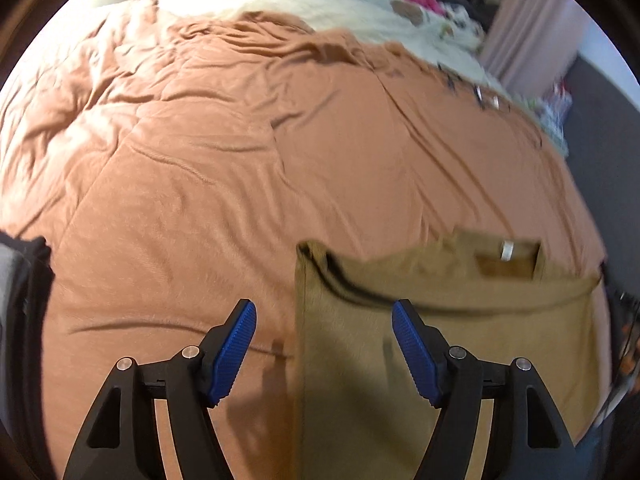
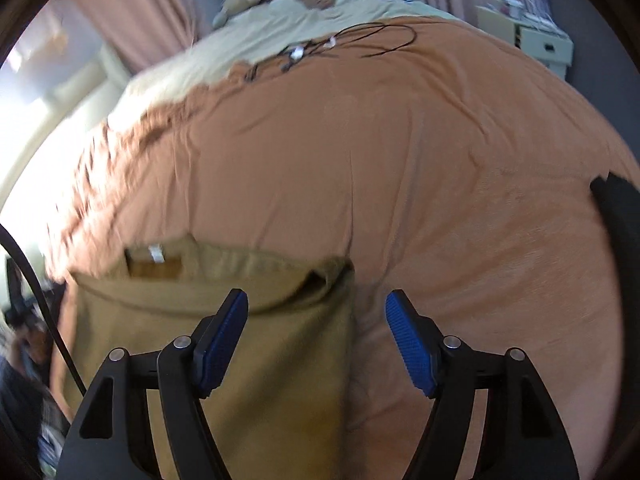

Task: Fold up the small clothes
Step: 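Close both grippers on the folded hem edge of the shirt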

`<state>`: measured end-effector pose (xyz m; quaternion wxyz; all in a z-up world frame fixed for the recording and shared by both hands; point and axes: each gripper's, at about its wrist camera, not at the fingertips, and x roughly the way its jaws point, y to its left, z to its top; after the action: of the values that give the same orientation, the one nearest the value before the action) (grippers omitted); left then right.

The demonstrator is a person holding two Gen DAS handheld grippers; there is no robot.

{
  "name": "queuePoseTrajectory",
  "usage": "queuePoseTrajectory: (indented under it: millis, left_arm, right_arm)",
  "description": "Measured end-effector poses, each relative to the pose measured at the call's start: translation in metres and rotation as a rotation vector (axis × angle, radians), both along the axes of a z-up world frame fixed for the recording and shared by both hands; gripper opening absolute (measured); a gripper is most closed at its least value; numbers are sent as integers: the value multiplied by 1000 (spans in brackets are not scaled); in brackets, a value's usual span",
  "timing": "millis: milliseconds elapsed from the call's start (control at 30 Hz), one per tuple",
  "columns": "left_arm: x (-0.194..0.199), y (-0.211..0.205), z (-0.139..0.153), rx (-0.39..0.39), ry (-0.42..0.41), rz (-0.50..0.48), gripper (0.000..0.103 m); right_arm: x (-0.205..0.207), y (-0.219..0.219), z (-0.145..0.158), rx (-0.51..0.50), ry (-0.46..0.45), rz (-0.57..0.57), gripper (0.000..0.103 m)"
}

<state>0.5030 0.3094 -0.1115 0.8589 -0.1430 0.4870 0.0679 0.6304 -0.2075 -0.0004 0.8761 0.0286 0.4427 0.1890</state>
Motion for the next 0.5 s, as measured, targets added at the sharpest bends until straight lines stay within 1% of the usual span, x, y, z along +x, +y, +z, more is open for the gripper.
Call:
queuePoseTrajectory:
  millis: [133,167,200,267,400,500]
  left_arm:
    - [-2,-8,-7,55,42,-59,72]
    - [0,-10,-12,81,63,-71,72]
    - [1,-12,-16,104,81,-78,72]
    - [5,-17,-25,153,108,-84,72]
    - [17,-20,-38,243,139,-93,72]
    - [28,-17,-45,234,147,-88,68]
  right_arm:
    - [-5,13,-8,-95,9,56,70]
    - [-6,17,-12,-121,12,69,70]
    - [-4,21,-10,-135,15,71,70]
    - [2,26,-16,-188,17,53,70]
    - [18,35,-25,-244,19,10,70]
    - [31,41,-31,-247,22,-10,70]
